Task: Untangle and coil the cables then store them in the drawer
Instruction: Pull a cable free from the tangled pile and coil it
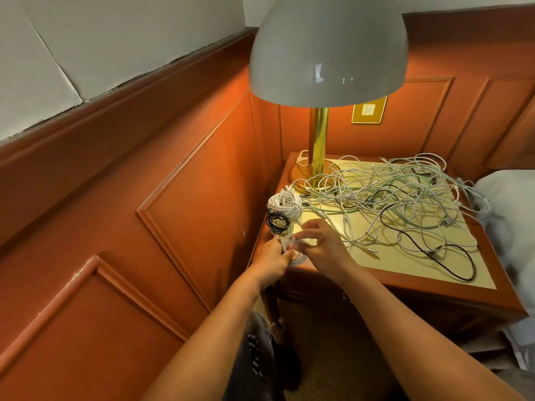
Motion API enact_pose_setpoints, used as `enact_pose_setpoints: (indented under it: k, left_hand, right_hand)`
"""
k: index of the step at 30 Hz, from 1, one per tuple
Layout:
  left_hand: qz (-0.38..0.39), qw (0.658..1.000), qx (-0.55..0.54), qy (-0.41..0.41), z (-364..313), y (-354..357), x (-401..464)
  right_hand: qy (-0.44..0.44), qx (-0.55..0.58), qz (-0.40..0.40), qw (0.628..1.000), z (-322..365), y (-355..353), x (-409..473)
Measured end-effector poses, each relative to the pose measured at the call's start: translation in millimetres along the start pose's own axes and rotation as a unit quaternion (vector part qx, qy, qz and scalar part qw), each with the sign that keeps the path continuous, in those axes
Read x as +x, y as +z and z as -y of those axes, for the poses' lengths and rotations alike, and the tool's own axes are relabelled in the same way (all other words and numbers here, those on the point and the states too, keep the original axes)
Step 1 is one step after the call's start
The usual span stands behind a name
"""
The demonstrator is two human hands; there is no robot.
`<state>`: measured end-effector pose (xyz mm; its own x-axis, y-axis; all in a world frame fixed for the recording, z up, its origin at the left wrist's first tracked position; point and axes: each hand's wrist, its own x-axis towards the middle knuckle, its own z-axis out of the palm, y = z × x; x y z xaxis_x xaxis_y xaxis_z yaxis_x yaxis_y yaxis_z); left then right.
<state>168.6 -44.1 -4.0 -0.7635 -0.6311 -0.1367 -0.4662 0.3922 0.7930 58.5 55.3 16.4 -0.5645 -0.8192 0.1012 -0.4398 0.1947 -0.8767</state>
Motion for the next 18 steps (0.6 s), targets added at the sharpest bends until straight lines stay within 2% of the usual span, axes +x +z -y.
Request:
enact_pose_setpoints:
  k: [4,8,11,13,15,18]
  left_hand:
    - [-0.004,0.999,0.051,-0.001,-8,5,-5]
    - [-0.004,1.000,0.001,-0.013,-11,11,-8]
    - [0.055,0.997,-0.040,-0.047,-9,17,-11]
    - [0.067,0.995,-0.051,-0.060,-6,19,-11]
    - [0.074,0.993,-0.062,-0.066,-4,18,-7]
    - [0.108,0.986,-0.096,-0.086,-7,13,-4]
  right_hand:
    - [0.027,0.046,-0.032,0.998,8,7,4]
    - [0.048,0.117,-0.047,0.991,8,16,5]
    - [0.113,0.234,-0.087,0.962,5,16,9]
    - [0.156,0.267,-0.104,0.945,3,19,12]
    - [0.160,0.271,-0.100,0.944,0,23,15]
    - [0.119,0.274,-0.051,0.953,-3,25,16]
